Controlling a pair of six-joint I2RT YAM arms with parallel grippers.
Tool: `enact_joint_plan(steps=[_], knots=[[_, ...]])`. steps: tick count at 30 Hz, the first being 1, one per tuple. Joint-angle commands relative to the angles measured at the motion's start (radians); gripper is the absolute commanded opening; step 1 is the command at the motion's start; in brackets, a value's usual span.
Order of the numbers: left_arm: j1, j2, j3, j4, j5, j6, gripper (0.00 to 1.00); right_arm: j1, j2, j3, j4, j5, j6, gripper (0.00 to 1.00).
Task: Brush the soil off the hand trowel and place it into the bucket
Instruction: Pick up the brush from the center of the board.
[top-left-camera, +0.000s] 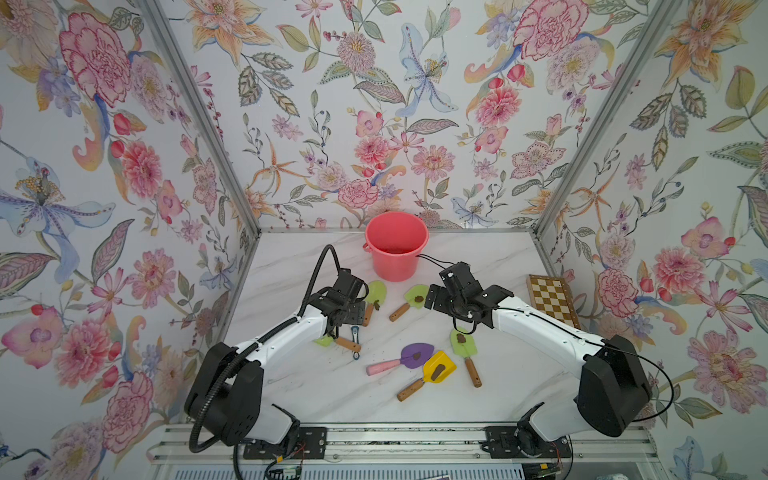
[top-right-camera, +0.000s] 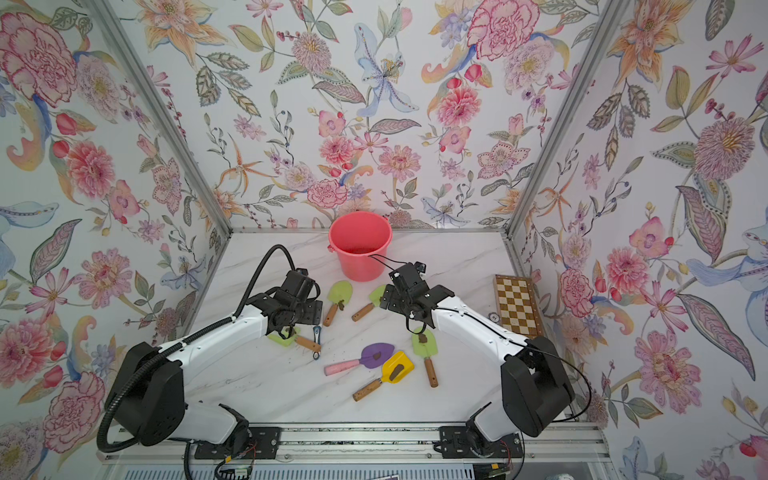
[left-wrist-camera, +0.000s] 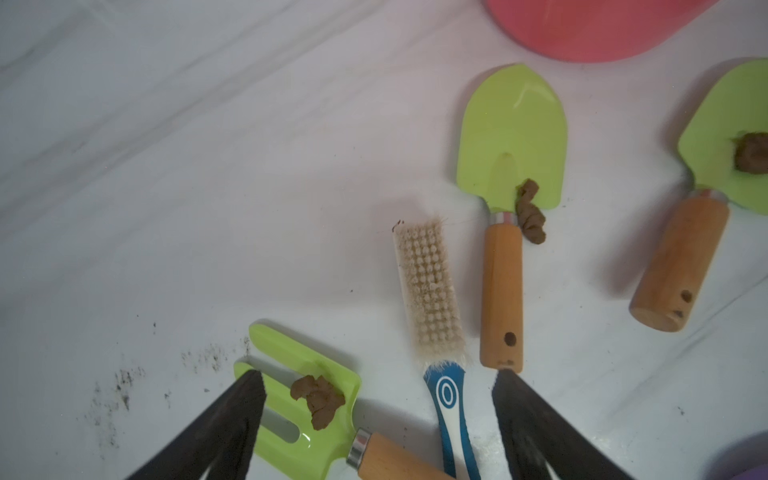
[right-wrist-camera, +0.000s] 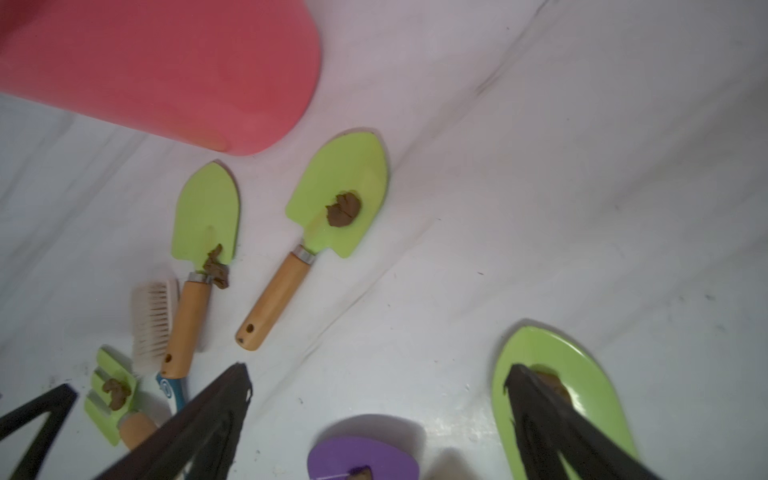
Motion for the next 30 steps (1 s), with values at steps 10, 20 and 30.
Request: enact_joint_plan(steps=[10, 20, 30], knots=[[0.030, 0.254, 0.180, -0.008, -0.010, -0.178, 0.76, 0.006, 0.052, 0.042, 0.037, -0.017, -0.025, 0.98], [0.039, 0.355, 0.205, 0.000, 0.028, -0.172, 0.61, -0.003, 0.039, 0.031, 0.038, 0.016, -0.022, 0.98], [0.056, 0.397, 0.214, 0.014, 0.041, -0.153, 0.46, -0.004, 0.085, 0.072, 0.054, 0.010, -0.021, 0.98]])
